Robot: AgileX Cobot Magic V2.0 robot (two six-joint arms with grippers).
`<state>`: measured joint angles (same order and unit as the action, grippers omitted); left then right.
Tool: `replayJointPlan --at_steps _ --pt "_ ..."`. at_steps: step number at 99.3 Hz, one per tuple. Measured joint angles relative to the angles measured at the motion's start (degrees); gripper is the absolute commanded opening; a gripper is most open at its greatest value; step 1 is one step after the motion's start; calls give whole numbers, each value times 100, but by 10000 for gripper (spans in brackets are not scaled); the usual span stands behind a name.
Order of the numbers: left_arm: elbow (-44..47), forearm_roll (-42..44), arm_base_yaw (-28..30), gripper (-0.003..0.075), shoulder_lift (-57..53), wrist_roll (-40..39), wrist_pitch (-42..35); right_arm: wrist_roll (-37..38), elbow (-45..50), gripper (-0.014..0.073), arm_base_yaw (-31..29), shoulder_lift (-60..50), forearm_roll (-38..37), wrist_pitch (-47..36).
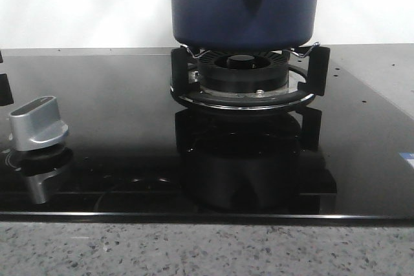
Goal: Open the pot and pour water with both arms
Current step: 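Tilt the bowl over the open pot with the right gripper to pour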
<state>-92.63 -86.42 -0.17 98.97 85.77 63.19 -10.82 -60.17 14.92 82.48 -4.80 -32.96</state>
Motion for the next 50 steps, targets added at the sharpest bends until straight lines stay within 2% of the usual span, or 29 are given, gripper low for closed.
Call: replayJointPlan --at_steps 30,50 --pt "0 0 0 300 0 -9 0 -135 40 -46 0 11 0 -189" --pt "0 0 0 300 0 -9 0 -221 40 -46 -41 268 -4 -791"
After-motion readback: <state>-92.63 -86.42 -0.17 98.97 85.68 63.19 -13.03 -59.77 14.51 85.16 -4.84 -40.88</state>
